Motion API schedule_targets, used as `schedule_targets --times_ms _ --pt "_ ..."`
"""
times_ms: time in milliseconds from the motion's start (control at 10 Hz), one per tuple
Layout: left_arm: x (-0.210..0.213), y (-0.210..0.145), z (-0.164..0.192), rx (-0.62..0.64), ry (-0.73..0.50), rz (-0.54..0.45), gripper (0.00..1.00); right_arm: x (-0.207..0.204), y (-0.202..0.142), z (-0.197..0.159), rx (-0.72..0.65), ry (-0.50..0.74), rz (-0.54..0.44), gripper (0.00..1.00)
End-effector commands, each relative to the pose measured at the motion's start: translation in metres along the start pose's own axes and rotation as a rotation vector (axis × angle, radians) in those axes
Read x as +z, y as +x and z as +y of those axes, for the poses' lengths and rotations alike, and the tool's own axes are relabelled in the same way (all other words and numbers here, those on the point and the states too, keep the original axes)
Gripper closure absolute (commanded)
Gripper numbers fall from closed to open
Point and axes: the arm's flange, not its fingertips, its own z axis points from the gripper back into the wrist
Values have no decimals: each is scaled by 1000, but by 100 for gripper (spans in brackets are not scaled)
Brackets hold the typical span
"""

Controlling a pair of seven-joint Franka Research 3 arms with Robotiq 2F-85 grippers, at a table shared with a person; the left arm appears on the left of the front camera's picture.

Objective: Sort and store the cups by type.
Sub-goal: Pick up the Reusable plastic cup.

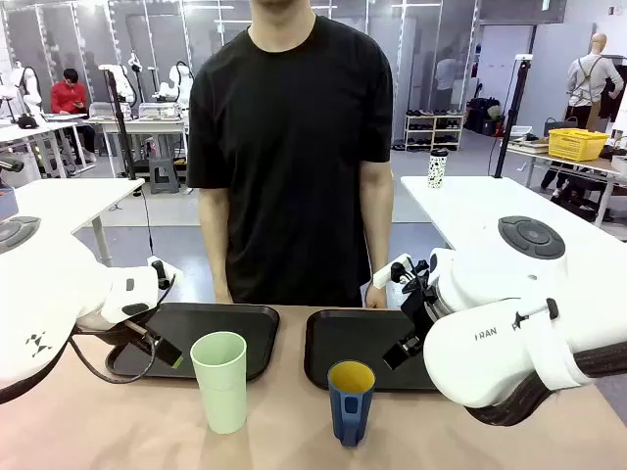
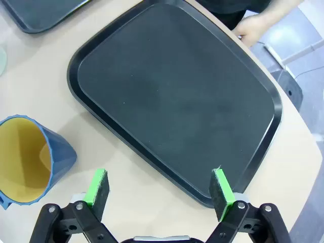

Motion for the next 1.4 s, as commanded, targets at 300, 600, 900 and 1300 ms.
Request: schedule_targets --times_ms 300,600,900,1300 --pt "0 0 -1 -2 0 0 0 0 0 0 0 0 0 0" --pt "0 0 -1 -2 0 0 0 0 0 0 0 0 0 0" --pt "0 0 -1 -2 0 0 0 0 0 0 0 0 0 0" --pt "0 0 -1 -2 0 0 0 0 0 0 0 0 0 0"
